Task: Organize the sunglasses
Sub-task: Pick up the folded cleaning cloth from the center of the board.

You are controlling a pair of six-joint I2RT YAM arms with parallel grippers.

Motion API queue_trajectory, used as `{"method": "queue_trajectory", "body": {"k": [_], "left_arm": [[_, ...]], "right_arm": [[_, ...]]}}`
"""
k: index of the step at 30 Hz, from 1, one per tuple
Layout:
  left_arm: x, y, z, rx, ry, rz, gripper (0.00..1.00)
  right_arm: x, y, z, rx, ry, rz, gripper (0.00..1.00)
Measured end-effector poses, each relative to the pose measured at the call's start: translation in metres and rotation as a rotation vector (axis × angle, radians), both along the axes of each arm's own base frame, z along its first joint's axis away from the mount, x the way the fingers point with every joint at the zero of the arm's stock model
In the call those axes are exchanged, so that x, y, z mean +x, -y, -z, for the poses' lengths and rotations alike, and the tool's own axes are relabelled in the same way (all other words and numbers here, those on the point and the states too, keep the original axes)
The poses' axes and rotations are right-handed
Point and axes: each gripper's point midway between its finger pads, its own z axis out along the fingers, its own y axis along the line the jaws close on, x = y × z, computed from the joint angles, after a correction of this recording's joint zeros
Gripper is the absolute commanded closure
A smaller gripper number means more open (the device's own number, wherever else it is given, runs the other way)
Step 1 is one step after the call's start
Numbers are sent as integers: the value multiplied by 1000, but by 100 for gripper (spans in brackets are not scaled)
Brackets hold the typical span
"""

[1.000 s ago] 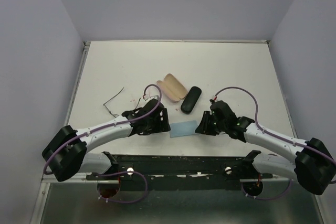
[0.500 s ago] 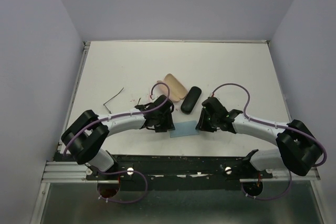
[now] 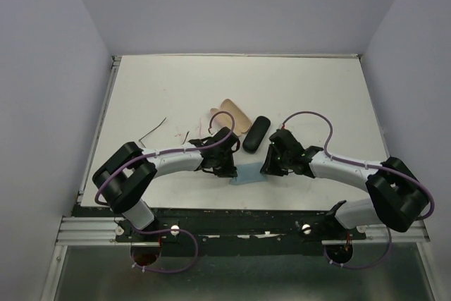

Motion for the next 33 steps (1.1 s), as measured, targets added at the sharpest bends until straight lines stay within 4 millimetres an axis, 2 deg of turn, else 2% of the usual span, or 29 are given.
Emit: {"method": "queue_trajectory", "body": {"k": [7, 13, 27, 33], "left_arm": [[0, -3, 2, 20, 0, 0, 100], [1, -3, 2, 29, 8, 13, 100], [6, -7, 2, 62, 38, 20, 100], [6, -11, 2, 77, 46, 19, 100]], "right_arm": [[-2, -6, 1, 25, -14, -26, 72], [-5, -11, 1, 13, -6, -44, 73], [3, -7, 1, -226, 56, -35, 70], [1, -16, 2, -240, 60, -67, 68]]}}
